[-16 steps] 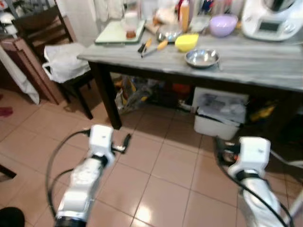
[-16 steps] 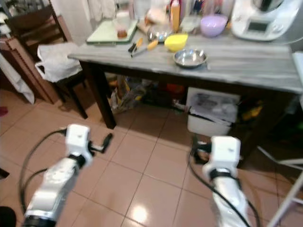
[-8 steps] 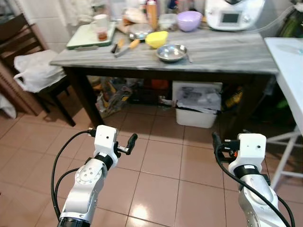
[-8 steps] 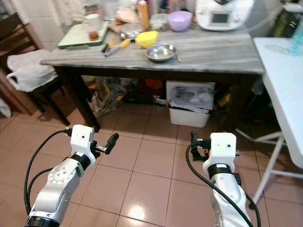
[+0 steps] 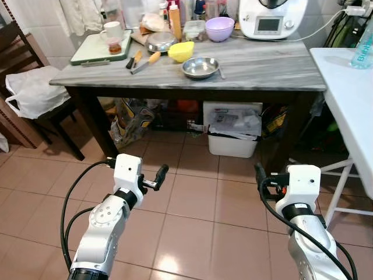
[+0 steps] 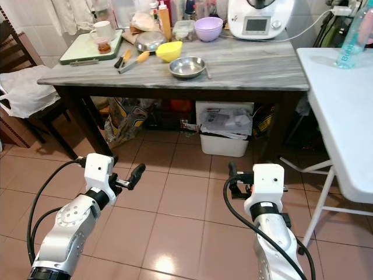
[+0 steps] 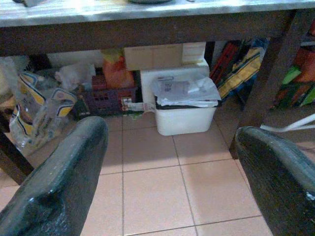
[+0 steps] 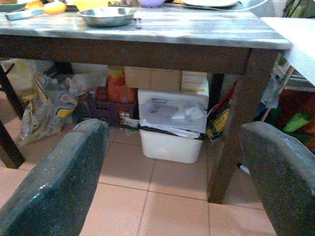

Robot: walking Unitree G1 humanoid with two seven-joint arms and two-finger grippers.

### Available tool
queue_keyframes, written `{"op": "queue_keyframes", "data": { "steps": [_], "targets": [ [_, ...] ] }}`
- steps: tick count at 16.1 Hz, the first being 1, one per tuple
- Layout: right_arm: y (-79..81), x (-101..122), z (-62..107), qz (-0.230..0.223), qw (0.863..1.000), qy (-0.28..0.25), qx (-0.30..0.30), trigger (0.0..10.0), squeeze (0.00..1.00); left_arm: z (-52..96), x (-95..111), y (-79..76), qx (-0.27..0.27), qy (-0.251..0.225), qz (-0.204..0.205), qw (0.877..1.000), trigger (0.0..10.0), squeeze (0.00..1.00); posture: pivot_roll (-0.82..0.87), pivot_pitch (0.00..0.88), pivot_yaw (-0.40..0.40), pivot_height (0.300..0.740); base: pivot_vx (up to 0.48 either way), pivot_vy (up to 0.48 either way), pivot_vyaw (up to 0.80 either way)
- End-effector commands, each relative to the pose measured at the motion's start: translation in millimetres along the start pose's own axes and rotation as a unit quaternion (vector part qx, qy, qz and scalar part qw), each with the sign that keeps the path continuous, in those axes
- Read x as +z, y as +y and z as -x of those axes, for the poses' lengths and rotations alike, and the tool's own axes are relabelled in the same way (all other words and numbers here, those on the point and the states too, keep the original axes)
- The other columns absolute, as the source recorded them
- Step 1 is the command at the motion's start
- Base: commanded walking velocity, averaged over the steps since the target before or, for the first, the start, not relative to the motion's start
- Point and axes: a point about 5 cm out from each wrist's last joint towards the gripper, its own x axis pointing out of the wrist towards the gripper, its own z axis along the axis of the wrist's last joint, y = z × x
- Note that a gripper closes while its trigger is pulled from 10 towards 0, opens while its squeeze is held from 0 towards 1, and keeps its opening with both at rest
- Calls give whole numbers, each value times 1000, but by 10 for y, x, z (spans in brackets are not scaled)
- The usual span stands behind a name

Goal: Setting the table

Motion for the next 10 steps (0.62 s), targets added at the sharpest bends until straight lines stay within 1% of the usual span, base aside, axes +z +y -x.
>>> {"op": "queue_keyframes", "data": {
  "steps": [1, 7, 10],
  "targets": [
    [-12, 25, 2, 2, 1000, -4, -1, 10000, 0, 8, 10, -13, -4, 2, -4, 1000, 10000, 0, -180, 49, 106, 740, 0, -398, 0],
    [-22, 22, -14, 6, 1000, -1, 0, 10000, 0, 2, 1, -21, -4, 5, -5, 1000, 10000, 0, -183, 53, 102, 740, 0, -407, 0],
    [-20, 38, -26, 7, 1000, -3, 0, 10000, 0, -9, -4, -28, -4, 6, -5, 1000, 10000, 0, -187, 48, 101, 740, 0, -410, -617]
  ]
}}
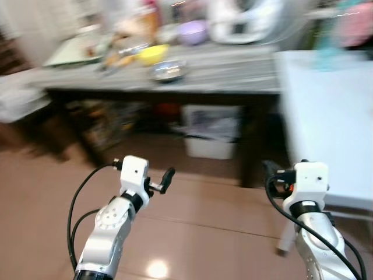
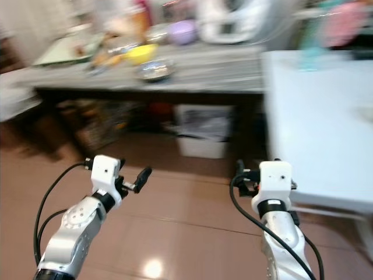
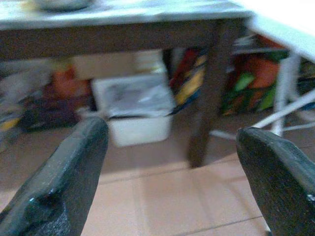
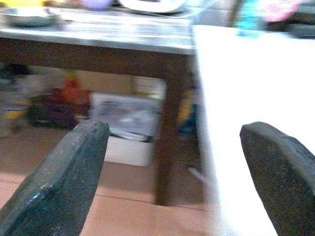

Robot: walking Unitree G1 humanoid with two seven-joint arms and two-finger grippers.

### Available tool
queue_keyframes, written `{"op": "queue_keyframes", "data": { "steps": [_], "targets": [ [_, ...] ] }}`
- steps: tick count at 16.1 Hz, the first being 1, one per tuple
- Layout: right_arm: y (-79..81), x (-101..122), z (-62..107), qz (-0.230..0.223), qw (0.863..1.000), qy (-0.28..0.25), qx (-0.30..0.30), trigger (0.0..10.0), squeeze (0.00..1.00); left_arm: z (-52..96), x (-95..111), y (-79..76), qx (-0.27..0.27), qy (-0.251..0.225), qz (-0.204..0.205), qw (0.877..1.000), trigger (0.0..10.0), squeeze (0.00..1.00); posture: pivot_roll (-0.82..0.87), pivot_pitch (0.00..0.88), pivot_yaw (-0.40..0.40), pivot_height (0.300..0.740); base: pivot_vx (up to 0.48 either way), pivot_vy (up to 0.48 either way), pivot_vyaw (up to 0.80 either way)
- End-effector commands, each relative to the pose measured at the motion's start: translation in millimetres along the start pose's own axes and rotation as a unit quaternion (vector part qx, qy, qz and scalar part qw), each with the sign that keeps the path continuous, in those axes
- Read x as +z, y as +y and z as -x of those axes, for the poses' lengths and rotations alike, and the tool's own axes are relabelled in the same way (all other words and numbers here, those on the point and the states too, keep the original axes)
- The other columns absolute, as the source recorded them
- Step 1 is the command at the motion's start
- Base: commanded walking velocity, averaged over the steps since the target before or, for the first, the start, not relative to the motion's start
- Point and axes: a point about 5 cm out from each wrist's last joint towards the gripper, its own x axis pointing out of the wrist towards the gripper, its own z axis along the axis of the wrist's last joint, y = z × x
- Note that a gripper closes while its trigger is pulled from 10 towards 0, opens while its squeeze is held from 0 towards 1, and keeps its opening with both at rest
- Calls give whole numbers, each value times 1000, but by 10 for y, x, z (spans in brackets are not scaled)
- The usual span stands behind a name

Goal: Setting the table

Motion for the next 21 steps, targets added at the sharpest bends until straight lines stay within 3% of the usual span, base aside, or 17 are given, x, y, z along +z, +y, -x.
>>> {"op": "queue_keyframes", "data": {
  "steps": [1, 21],
  "targets": [
    [52, -6, 8, -5, 1000, 2, 8, 10000, 0, 28, -19, 61, 10, 8, -7, 1000, 10000, 0, -186, 46, 101, 740, 0, -386, -506],
    [109, 17, -28, 5, 1000, -6, 19, 10000, 0, 10, -19, 61, 12, 8, -12, 1000, 10000, 0, -181, 51, 105, 740, 0, -379, 0]
  ]
}}
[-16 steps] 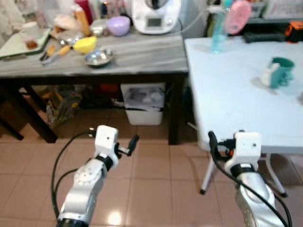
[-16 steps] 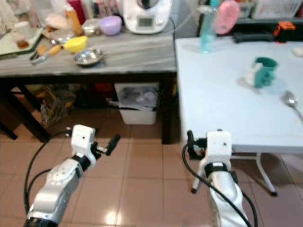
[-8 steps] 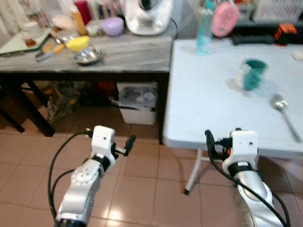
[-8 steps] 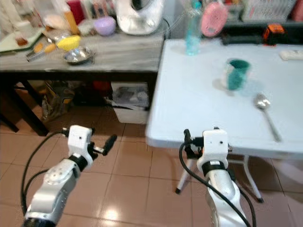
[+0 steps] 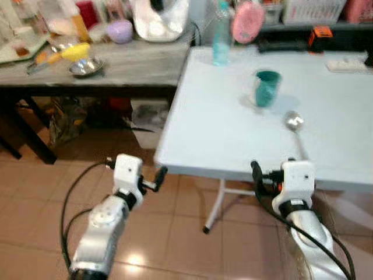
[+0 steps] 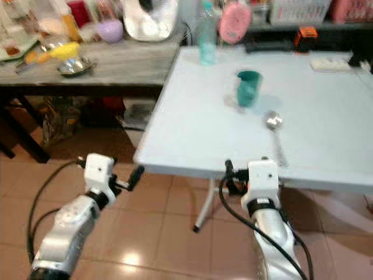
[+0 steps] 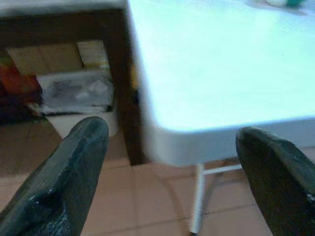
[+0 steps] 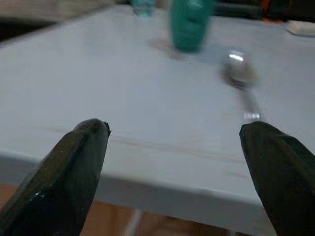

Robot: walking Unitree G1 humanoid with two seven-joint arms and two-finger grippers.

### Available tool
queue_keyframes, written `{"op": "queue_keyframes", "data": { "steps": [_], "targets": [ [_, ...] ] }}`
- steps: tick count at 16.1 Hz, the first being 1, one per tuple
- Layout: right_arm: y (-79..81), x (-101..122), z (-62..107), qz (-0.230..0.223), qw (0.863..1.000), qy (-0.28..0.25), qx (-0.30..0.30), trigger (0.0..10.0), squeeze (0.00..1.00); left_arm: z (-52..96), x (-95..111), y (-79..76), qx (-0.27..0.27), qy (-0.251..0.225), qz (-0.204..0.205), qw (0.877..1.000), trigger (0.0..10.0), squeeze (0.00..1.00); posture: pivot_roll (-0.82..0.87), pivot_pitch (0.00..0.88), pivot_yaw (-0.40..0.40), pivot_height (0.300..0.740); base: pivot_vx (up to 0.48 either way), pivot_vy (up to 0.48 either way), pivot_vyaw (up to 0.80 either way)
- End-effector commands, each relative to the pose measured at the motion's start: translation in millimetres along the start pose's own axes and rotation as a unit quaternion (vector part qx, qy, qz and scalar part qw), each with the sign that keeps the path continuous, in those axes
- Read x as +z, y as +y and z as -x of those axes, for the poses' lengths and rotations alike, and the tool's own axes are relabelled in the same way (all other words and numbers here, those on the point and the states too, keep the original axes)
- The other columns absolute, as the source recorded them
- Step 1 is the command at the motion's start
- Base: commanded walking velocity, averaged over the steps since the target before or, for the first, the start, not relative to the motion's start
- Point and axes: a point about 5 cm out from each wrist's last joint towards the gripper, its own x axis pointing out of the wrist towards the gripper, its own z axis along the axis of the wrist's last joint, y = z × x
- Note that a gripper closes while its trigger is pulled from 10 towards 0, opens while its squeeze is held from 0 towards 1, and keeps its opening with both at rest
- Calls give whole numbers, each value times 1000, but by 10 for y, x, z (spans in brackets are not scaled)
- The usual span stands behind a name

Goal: Setting the table

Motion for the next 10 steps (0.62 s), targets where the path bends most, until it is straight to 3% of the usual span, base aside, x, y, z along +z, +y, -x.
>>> {"op": "queue_keyframes", "data": {
  "steps": [1, 5, 10],
  "targets": [
    [17, 63, -13, -4, 1000, -14, 2, 10000, 0, 1, 33, 46, 7, -3, -12, 1000, 10000, 0, -180, 53, 106, 740, 0, -401, 0],
    [13, 63, -13, -3, 1000, -14, -1, 10000, 0, -3, 35, 50, 9, -2, -12, 1000, 10000, 0, -182, 57, 106, 740, 0, -396, 0],
    [12, 68, -20, -3, 1000, -16, 0, 10000, 0, -13, 78, 45, 16, -22, -12, 1000, 10000, 0, -183, 57, 105, 740, 0, 0, 0]
  ]
}}
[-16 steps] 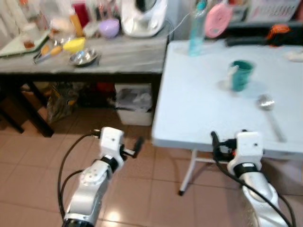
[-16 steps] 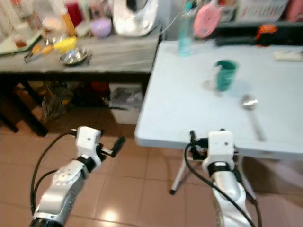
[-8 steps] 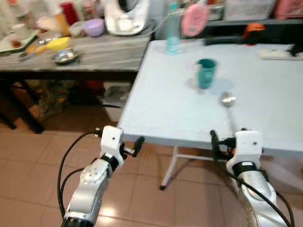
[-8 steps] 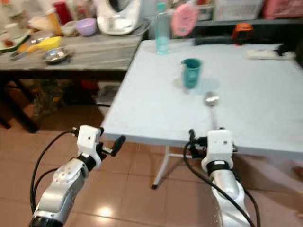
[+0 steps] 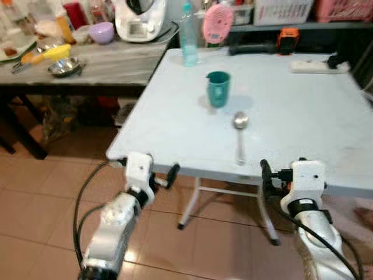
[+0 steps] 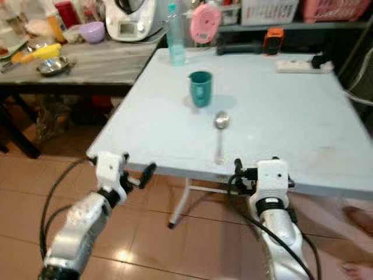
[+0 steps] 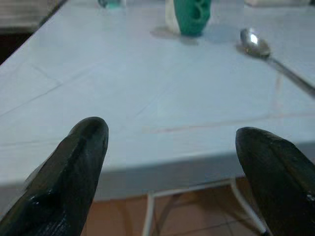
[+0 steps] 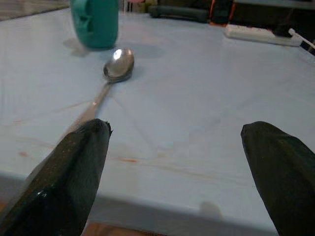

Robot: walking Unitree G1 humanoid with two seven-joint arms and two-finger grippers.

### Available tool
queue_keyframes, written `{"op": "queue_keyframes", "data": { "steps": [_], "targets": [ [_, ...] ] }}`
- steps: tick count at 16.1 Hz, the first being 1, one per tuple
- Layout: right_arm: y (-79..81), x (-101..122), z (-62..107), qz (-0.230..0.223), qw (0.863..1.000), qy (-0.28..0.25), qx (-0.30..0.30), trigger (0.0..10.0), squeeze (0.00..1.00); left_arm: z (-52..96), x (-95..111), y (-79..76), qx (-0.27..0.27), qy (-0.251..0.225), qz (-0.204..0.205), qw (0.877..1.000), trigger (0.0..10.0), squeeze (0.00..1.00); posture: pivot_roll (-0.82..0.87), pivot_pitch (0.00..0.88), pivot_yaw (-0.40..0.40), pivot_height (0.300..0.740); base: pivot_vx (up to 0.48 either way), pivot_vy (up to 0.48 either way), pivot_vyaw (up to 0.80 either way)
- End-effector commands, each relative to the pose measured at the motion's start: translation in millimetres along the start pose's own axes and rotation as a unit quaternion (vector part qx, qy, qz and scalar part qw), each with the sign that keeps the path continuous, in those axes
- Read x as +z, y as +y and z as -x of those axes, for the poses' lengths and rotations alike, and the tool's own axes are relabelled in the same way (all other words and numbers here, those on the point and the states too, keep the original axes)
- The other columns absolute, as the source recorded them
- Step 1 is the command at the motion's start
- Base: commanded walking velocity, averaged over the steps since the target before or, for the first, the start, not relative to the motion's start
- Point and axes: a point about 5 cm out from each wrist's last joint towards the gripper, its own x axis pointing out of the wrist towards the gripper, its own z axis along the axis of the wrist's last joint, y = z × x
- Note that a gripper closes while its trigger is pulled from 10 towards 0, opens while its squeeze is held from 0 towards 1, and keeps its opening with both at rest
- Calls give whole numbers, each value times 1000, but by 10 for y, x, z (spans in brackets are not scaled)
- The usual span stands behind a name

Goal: Setting the table

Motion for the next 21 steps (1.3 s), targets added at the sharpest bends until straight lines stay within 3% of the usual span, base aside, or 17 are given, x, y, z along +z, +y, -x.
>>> {"op": "queue_keyframes", "data": {
  "steps": [1, 8, 21],
  "targets": [
    [70, 28, 2, -7, 1000, -6, 11, 10000, 0, 61, -16, 112, 15, 4, -2, 1000, 10000, 0, -183, 57, 105, 740, 0, 0, 0],
    [70, 130, 17, -6, 999, -33, 15, 10000, 0, 65, 78, 85, 4, -26, 18, 1000, 10000, 0, -188, 61, 104, 740, 0, 0, 0],
    [114, 132, 26, -6, 999, -35, 28, 10000, 0, 55, 44, 84, -2, -15, 13, 1000, 10000, 0, -188, 64, 110, 740, 365, 0, 0]
  ]
}}
